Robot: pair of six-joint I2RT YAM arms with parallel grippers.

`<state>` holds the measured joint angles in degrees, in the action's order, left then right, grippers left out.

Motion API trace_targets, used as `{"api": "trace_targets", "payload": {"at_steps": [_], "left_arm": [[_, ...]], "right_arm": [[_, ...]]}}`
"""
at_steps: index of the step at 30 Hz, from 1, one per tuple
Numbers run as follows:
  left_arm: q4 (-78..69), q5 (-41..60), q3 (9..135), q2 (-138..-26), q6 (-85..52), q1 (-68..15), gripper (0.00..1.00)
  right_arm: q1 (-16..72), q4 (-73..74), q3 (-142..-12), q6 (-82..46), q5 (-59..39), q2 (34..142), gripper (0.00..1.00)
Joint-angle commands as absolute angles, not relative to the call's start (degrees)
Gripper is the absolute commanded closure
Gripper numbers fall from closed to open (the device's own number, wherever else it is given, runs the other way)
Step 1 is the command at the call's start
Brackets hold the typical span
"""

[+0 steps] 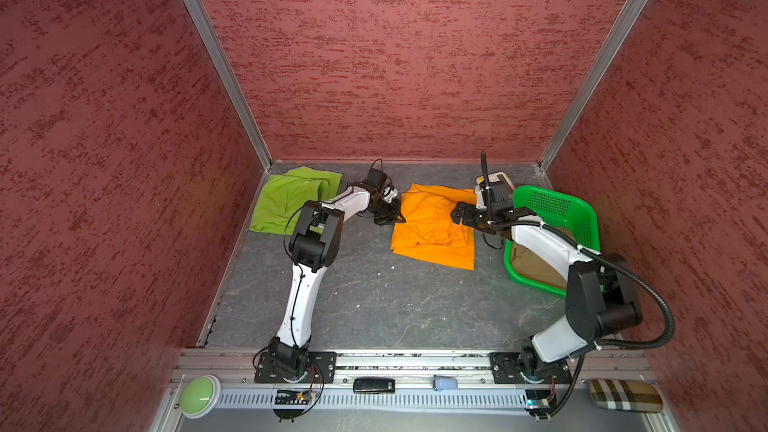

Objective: Fold and stack the shorts

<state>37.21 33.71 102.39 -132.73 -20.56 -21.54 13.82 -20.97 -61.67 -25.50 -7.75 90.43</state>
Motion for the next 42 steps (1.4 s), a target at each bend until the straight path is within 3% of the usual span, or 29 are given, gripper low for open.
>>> {"api": "trace_targets", "payload": {"at_steps": [1,12,20,24,42], "left_arm": [[45.4,26.4,106.1,-130.1,-15.9,-20.2,1.0],[70.6,-8.1,123.6,-127.0,-3.6,-17.7,1.0],[72.2,-26.1,127.9,-124.3,2.0,-17.5,1.0],[72.6,-30.2,130.5,-123.4,5.2,-16.3,1.0],[71.9,-31.5,133.5,-119.4,8.5,-8.4,1.0]], "right_arm": [[13.4,-19.4,-61.1,-25.7,-8.2,88.5,0.01],[19.1,-15.7,-65.4,-28.7,-11.9,93.7,0.01],[26.7,-14.8,-74.0,-30.5,-12.4,103.3,0.01],[28.7,-15.4,-78.2,-30.4,-12.9,106.8,0.01],[29.6,-15.5,-82.0,-30.6,-14.6,111.6,0.01]]}}
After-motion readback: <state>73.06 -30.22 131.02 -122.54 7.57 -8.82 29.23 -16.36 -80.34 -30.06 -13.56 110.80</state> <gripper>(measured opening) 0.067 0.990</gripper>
